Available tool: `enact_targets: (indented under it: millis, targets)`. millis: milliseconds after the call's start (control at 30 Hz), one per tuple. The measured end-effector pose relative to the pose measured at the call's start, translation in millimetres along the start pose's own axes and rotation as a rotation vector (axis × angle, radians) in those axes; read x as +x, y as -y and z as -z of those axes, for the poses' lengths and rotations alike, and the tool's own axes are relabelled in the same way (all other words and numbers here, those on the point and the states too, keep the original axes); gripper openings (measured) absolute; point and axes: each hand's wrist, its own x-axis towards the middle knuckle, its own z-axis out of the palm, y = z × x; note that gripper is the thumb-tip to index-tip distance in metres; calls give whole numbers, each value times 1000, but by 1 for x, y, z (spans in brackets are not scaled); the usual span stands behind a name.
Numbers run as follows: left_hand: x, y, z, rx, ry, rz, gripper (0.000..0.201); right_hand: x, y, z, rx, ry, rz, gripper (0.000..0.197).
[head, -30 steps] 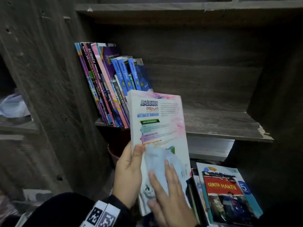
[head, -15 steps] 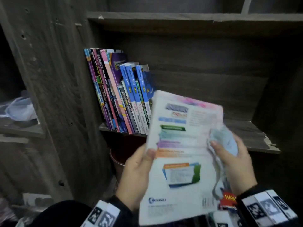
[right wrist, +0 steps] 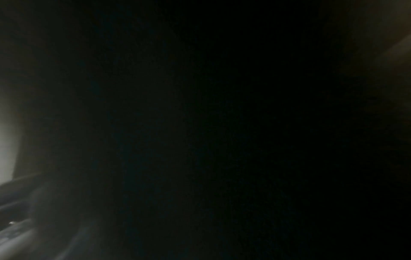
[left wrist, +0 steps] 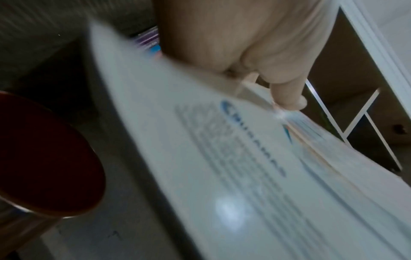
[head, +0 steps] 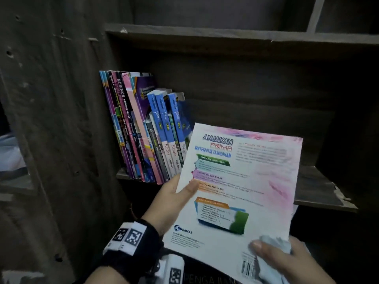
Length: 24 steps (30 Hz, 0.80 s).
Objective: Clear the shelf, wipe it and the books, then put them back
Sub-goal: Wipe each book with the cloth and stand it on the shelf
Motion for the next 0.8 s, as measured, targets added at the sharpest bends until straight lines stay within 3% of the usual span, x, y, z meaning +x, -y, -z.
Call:
enact_targets:
  millis: [100, 233, 333, 467, 600, 733, 800]
  targets:
    - [13, 4, 10, 94, -119, -19, 36, 4, 5, -2, -37, -124, 55, 45]
    - [28, 14, 35, 140, -381, -23, 30, 19, 33, -3, -15, -475, 198, 3]
    - [35, 22, 46, 154, -481, -20, 23, 50, 54, 4, -166, -603, 289, 6]
    - [38, 29, 48, 181, -493, -45, 27, 121, 62, 1, -416, -697, 259, 23]
    - [43, 30, 49, 176, -532, -64, 25, 174, 73, -34, -628, -576, 242, 28]
    - [45, 32, 51, 177, -544, -69, 23, 196, 49, -77, -547, -239, 258, 28]
    - [45, 33, 53, 186, -537, -65, 23, 202, 37, -83, -642, -82, 286, 61]
